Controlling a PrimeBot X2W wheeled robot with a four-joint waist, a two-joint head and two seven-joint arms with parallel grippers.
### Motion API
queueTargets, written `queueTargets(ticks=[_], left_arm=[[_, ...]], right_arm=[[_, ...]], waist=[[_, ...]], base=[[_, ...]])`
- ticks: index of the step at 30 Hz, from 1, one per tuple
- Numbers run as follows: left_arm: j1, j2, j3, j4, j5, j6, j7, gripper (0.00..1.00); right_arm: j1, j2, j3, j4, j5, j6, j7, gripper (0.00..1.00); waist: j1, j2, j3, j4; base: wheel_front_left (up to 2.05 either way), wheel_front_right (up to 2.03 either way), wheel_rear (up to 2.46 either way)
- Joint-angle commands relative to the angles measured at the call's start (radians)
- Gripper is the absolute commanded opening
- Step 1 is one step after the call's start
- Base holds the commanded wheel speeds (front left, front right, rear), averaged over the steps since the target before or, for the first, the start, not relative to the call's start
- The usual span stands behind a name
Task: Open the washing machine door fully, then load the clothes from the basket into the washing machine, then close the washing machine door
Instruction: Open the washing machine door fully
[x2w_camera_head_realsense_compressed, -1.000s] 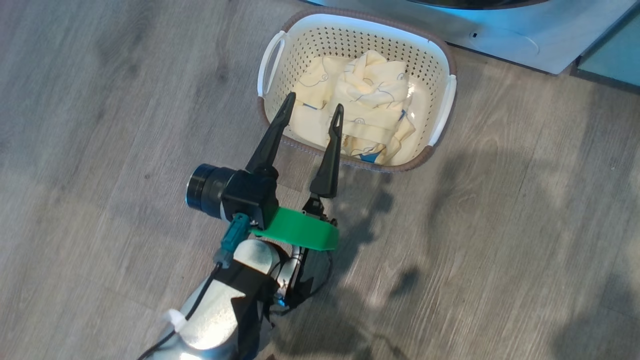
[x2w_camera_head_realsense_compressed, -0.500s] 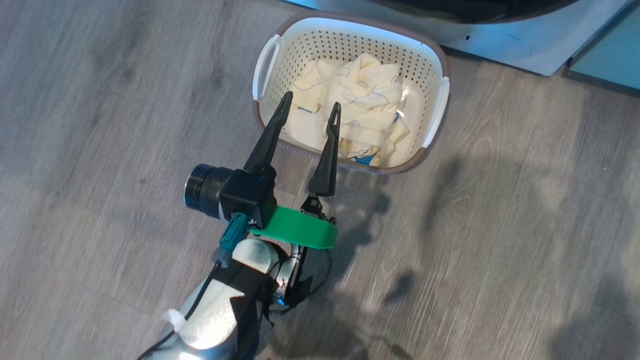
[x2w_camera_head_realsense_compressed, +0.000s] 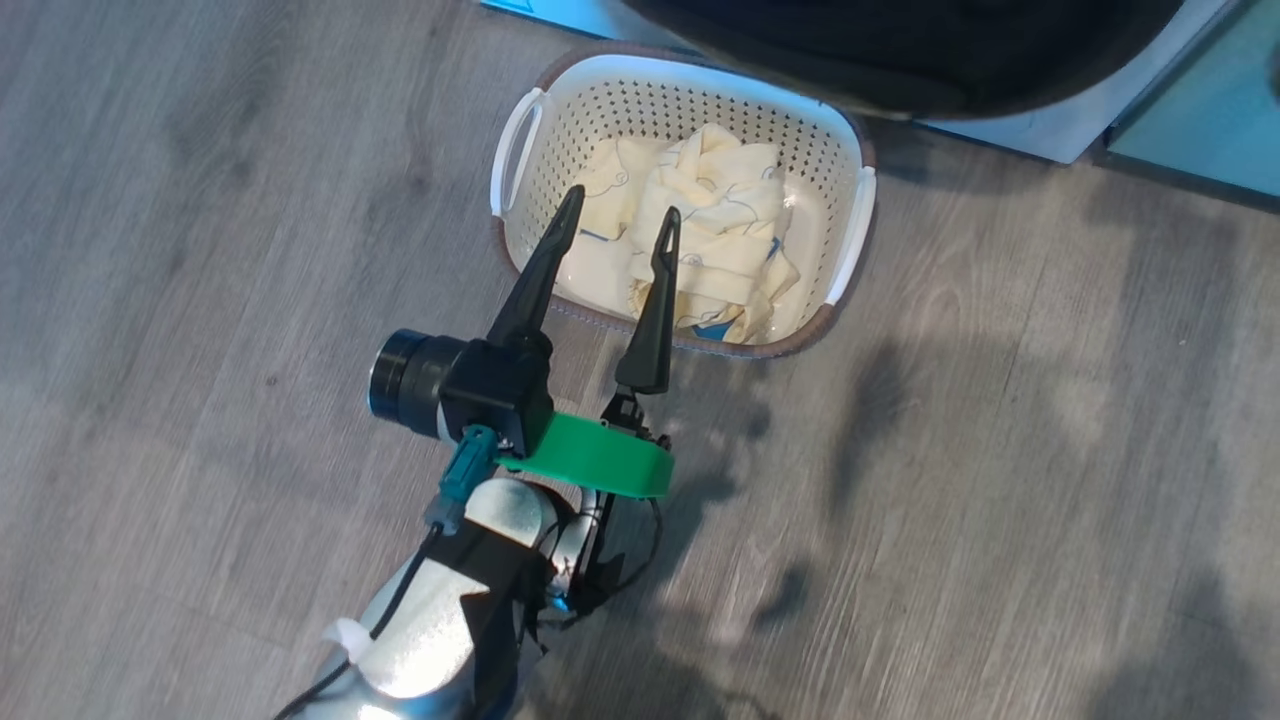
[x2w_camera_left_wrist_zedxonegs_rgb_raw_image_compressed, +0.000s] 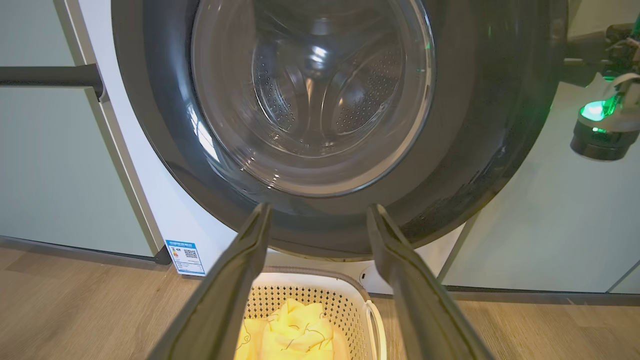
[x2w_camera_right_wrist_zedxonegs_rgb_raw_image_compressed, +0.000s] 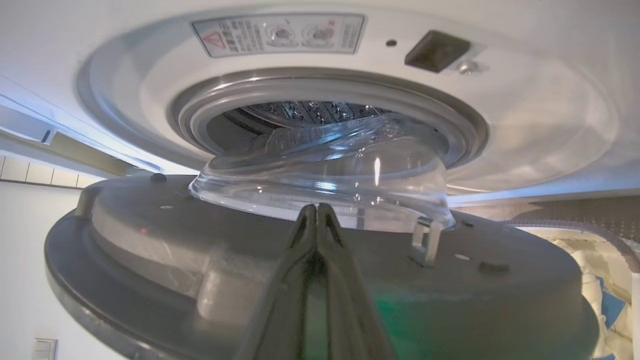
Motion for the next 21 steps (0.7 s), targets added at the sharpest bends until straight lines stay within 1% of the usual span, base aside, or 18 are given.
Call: queueTargets(ticks=[1,11,21], left_arm=[[-0.003,0.013,0.038,-0.023,0.004,0.005,-0.007,1.00],[0.016,0.013,0.047,-0.013,0.008,-0.003,-0.007,1.00],[0.034,0.013,0.049,-0.006,0.011,-0.004,-0.007,1.00]], right_arm=[[0.007,0.033,0.022,-0.049,0.009,-0.003,0.016,0.00],[0.144,0.042,0.050,-0.206,0.062,-0.003,0.065,0.00],[0.295,0.047,0.122,-0.363,0.135,-0.003,0.103,0.00]], waist=[[0.0000,0.0000,-0.004,-0.002],[0.0000,0.0000,-0.030,-0.011],[0.0000,0.0000,-0.057,-0.013]], base=[[0.00,0.00,0.00],[0.00,0.00,0.00],[0.00,0.00,0.00]])
